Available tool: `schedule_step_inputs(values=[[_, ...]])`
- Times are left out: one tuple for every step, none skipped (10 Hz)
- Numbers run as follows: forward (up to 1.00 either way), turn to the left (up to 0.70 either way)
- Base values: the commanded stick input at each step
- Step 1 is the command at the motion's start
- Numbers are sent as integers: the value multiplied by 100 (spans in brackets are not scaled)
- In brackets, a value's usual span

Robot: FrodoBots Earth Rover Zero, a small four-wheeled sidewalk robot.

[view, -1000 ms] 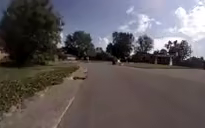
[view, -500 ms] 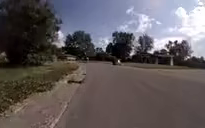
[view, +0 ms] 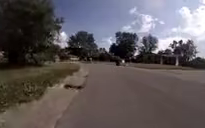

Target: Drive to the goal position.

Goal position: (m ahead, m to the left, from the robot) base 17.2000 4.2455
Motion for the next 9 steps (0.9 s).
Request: schedule_step_inputs(values=[[100,1],[100,2],[100,1],[100,2],[100,1],[100,0],[100,1],[100,2],[100,2]])
